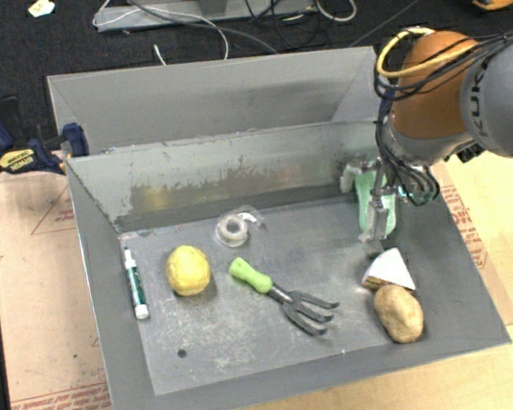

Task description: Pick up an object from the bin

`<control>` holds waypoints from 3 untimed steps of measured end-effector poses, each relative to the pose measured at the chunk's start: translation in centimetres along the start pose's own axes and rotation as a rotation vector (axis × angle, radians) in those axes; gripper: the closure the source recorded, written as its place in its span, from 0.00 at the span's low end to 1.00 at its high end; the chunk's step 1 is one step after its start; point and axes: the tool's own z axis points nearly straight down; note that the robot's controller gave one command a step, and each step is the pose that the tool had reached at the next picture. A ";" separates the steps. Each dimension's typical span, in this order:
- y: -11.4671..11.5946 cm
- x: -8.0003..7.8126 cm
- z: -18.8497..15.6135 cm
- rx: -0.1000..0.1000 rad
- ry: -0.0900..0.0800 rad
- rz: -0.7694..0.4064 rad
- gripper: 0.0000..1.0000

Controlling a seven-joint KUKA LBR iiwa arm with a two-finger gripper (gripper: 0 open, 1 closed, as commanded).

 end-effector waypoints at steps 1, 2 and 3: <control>0.0 0.0 0.0 0.000 0.000 0.000 0.00; 0.0 0.0 0.0 0.000 0.000 0.000 0.00; 0.0 1.1 0.7 -0.008 -0.006 0.046 0.00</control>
Offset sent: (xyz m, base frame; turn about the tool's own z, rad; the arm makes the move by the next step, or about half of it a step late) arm 0.0000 0.0000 0.0000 0.0000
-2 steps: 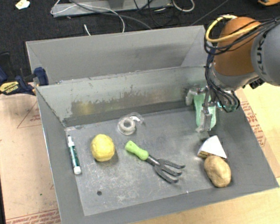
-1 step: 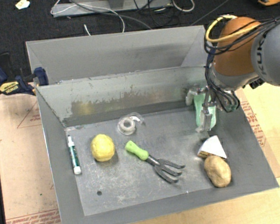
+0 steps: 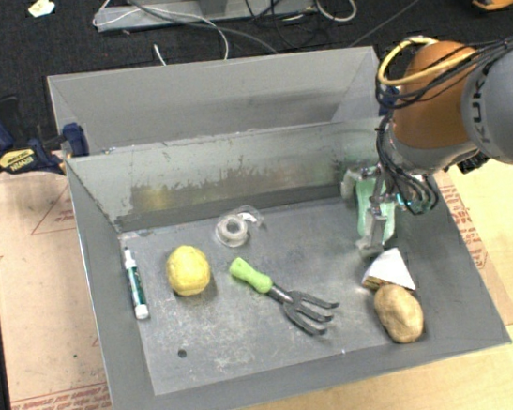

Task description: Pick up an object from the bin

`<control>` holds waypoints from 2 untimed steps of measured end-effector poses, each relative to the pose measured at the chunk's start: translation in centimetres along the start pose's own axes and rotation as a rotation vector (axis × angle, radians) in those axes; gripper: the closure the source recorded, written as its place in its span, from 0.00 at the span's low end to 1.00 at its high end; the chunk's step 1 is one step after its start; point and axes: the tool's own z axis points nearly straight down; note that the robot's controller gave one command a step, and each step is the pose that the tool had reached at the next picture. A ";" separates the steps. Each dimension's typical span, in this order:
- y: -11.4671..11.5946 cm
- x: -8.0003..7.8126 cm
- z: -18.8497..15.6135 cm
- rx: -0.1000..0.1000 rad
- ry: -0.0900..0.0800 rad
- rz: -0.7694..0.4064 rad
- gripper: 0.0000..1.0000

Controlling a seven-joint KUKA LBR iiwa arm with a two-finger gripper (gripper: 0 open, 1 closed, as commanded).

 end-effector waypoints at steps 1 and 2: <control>-0.3 0.9 0.6 -0.003 0.004 0.037 1.00; -0.3 0.9 0.6 -0.002 0.004 0.037 1.00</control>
Offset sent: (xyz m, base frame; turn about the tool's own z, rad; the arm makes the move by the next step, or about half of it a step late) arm 0.0000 0.0000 0.0000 0.0000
